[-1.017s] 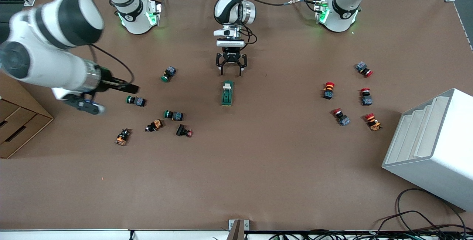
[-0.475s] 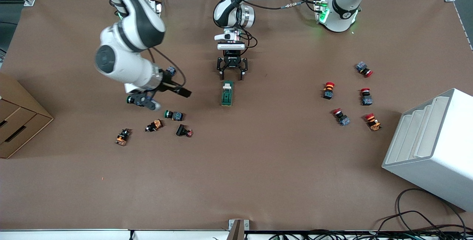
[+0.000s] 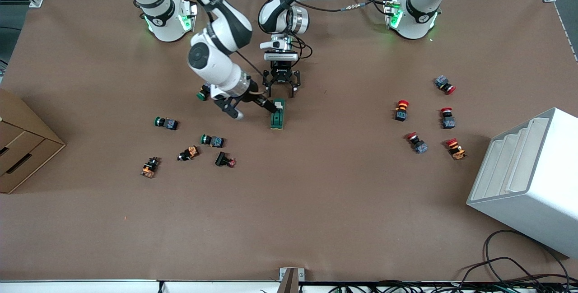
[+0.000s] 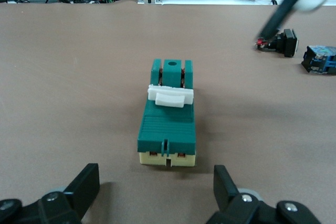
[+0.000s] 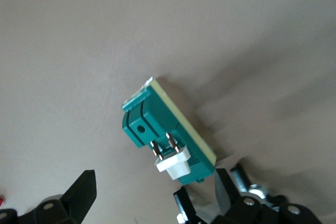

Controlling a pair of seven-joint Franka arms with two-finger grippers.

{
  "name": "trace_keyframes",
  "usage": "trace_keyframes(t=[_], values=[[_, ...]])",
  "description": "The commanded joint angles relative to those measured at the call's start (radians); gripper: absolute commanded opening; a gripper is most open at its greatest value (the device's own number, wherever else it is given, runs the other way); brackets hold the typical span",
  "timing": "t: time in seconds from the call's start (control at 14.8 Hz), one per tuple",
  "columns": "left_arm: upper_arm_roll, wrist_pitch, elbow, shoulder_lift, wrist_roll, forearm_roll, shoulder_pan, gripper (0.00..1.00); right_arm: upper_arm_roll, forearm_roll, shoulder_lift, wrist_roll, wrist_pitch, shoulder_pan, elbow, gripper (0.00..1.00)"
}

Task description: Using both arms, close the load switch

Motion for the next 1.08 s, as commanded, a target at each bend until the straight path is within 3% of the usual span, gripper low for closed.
trace_keyframes(t=[0.0,1.02], values=[[0.006,0.009,0.041,0.043,0.015,0.007,-0.02,0.95,0.006,0.027,0.053,0.048,0.118,0.056,-0.008,1.0],[0.004,0.009,0.042,0.043,0.047,0.0,-0.019,0.95,-0.002,0.036,0.219,0.051,0.327,0.111,0.031,1.0]])
